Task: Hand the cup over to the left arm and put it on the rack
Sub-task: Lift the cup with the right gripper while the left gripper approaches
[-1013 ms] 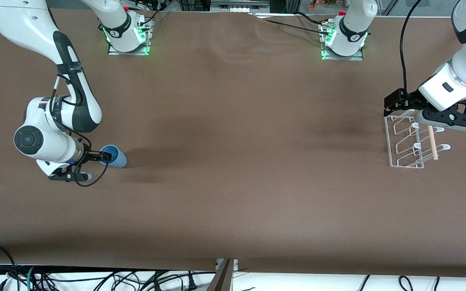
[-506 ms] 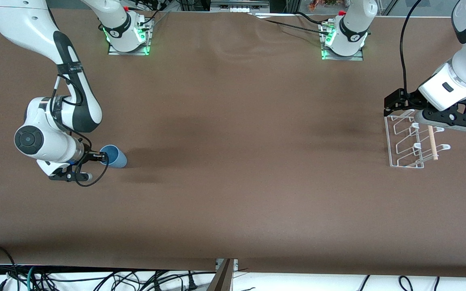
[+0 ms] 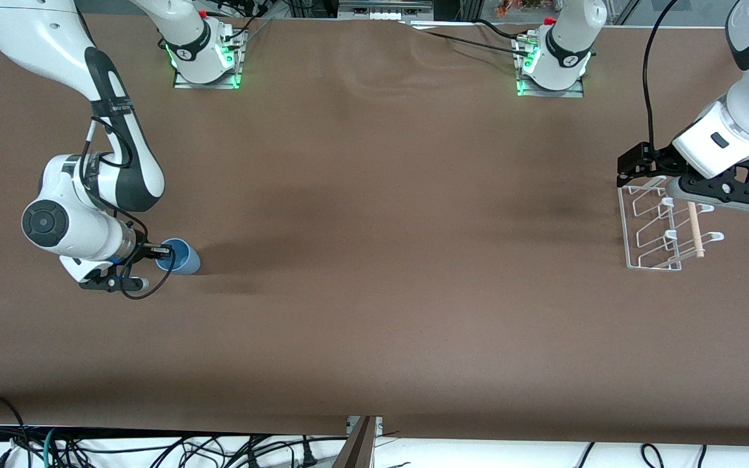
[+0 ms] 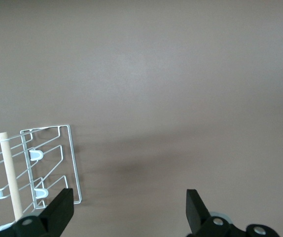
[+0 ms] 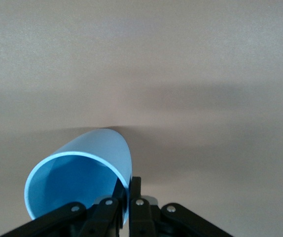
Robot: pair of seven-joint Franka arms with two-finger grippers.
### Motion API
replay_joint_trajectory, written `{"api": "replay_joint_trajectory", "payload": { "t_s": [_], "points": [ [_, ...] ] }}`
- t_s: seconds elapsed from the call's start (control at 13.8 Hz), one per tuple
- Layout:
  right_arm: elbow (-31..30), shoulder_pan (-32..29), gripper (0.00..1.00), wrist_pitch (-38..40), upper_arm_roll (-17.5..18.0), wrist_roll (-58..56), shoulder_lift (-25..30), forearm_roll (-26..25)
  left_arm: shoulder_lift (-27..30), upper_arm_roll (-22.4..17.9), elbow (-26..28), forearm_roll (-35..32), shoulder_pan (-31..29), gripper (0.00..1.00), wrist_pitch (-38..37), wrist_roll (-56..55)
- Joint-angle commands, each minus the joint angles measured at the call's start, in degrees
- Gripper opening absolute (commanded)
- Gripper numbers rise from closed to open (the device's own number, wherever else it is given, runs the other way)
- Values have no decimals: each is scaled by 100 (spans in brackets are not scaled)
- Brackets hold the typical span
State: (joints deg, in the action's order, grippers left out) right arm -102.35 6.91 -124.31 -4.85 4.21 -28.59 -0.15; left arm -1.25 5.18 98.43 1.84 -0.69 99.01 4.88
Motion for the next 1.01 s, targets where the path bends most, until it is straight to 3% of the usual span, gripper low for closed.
{"api": "replay_joint_trajectory", "payload": {
  "t_s": [0.0,0.22,0.51,0.65,0.94],
  "points": [
    [-39,-75,0,-41,90,36,12,208,-15,-8,-122,-149,42,100,-110,-75],
    [171,-67,0,108,168,10,125,768,-24,-8,-122,-149,42,100,-110,-75],
    [1136,-75,0,1371,326,9,205,2410,-15,-8,-122,-149,42,100,-110,-75],
    [1594,-41,0,1847,415,1,170,2966,-15,-8,-122,-149,42,100,-119,-67],
    [1745,74,0,1805,810,97,135,4274,-156,62,-122,-70,113,100,-154,-67]
  ]
}}
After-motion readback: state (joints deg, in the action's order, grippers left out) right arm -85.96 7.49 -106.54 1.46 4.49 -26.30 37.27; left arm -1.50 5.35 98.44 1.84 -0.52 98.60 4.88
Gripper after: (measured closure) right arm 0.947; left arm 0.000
